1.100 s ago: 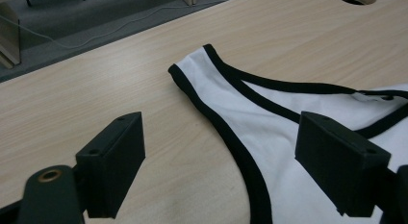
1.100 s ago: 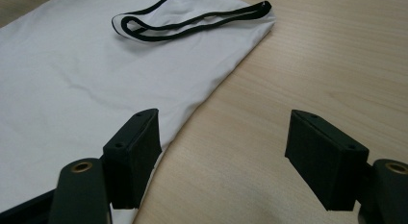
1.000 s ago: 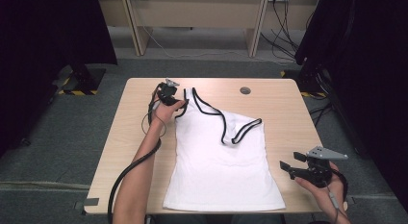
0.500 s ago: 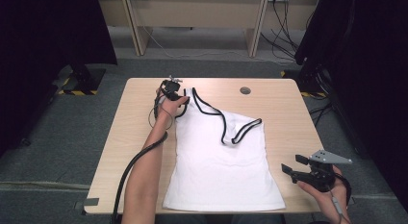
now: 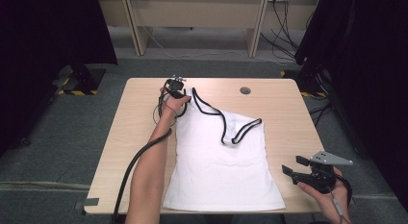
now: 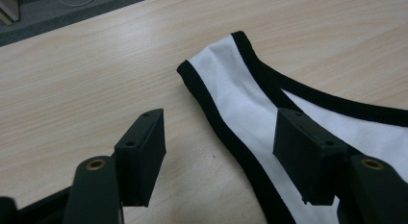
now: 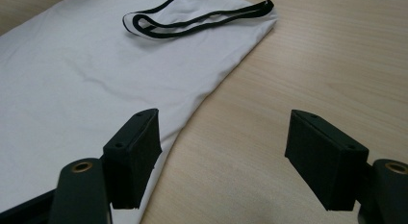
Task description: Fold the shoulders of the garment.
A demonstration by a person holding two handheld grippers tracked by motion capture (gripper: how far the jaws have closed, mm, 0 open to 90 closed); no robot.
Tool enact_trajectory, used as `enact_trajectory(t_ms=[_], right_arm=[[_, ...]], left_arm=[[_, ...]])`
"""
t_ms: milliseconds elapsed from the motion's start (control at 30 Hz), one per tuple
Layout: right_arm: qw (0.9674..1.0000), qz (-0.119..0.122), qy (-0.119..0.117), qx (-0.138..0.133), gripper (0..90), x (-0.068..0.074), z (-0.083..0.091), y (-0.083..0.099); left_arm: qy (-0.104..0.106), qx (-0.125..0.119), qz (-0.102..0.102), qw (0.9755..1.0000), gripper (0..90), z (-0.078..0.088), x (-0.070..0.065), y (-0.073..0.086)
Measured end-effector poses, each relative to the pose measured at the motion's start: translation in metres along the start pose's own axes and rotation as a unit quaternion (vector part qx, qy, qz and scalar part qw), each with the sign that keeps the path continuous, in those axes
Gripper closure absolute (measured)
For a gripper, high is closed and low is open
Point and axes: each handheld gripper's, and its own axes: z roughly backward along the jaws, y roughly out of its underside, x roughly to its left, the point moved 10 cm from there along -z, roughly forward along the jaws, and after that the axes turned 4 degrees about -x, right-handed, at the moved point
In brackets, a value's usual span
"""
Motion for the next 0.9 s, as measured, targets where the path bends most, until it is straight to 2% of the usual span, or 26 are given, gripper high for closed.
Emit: enact_trajectory(t_ms=[267, 500, 733, 900], right_arm=[[1.0000, 0.002, -0.002, 0.002, 28.3, 0.001, 0.000, 0.001], [1.0000, 0.004, -0.006, 0.002, 28.4, 0.005, 0.000, 0.000], [0.9999, 0.008, -0.010, -0.002, 28.6, 0.009, 0.001, -0.002], [0.9999, 0.008, -0.010, -0.003, 28.6, 0.009, 0.001, 0.000]], left_arm=[[0.013, 0.013, 0.010, 0.9998, 39.7, -0.006, -0.004, 0.009], [0.021, 0.004, 0.009, 0.9997, 45.2, -0.009, -0.008, 0.006], [0.023, -0.003, 0.001, 0.9997, 56.4, -0.010, -0.017, 0.005], [0.027, -0.005, -0.002, 0.9996, 69.7, -0.009, -0.022, 0.004]])
